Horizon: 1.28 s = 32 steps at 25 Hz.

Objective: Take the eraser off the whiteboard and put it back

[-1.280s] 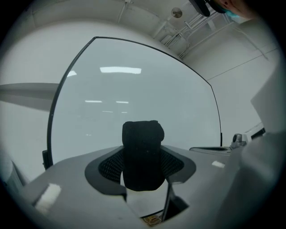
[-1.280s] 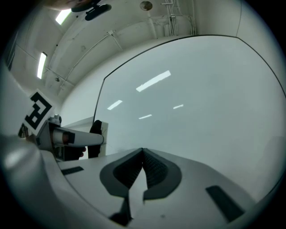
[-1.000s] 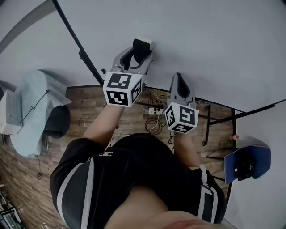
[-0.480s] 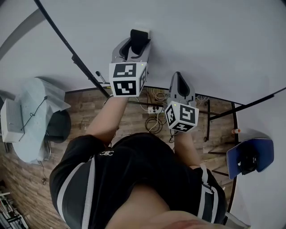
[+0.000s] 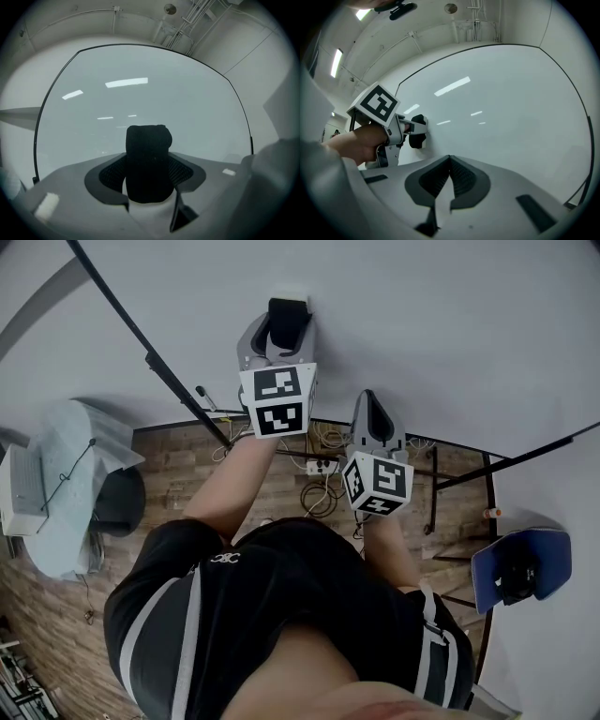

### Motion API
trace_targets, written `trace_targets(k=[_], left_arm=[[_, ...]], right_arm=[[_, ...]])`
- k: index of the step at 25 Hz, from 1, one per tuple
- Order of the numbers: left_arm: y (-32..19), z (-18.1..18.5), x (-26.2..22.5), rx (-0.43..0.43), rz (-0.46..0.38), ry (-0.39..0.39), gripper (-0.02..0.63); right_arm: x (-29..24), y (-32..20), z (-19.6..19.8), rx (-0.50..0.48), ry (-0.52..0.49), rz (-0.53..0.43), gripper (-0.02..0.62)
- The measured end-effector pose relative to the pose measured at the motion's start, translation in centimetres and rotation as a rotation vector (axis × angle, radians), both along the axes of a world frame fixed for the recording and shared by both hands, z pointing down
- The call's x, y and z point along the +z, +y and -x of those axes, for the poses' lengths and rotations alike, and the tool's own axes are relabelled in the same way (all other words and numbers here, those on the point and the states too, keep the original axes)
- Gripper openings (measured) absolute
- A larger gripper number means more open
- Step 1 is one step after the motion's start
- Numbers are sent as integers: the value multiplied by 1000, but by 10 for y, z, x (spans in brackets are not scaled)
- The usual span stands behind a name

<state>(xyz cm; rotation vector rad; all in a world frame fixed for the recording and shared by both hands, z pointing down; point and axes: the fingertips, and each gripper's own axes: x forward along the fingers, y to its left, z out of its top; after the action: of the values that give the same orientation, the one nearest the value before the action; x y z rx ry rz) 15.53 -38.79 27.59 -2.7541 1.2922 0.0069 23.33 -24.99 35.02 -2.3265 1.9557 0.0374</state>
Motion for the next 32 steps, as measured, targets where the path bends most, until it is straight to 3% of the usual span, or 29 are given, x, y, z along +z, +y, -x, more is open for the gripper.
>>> trace_targets(k=[8, 16, 21, 24, 28, 29, 32], left_arm=[[11, 3, -10, 79, -7, 41, 322], [33, 44, -42, 96, -85, 132, 324], [35, 83, -32, 73, -95, 129, 318], [21, 106, -2, 28, -22, 90, 251], [11, 140, 30, -55, 26, 39, 35], [10, 147, 38, -70, 31, 27, 8], [10, 164, 59, -79, 67, 23, 8]], right_arm=[[1, -4, 7, -40, 1, 6, 5], [-5, -25, 24, -99, 11, -8, 5], [-8, -42, 45, -148, 20, -11, 5], [-9, -52, 59, -176, 24, -12, 5], [-9, -63, 79, -214, 22, -15, 5], [-8, -65, 85, -236, 23, -18, 5], [-10, -67, 104, -308, 43, -42, 5]])
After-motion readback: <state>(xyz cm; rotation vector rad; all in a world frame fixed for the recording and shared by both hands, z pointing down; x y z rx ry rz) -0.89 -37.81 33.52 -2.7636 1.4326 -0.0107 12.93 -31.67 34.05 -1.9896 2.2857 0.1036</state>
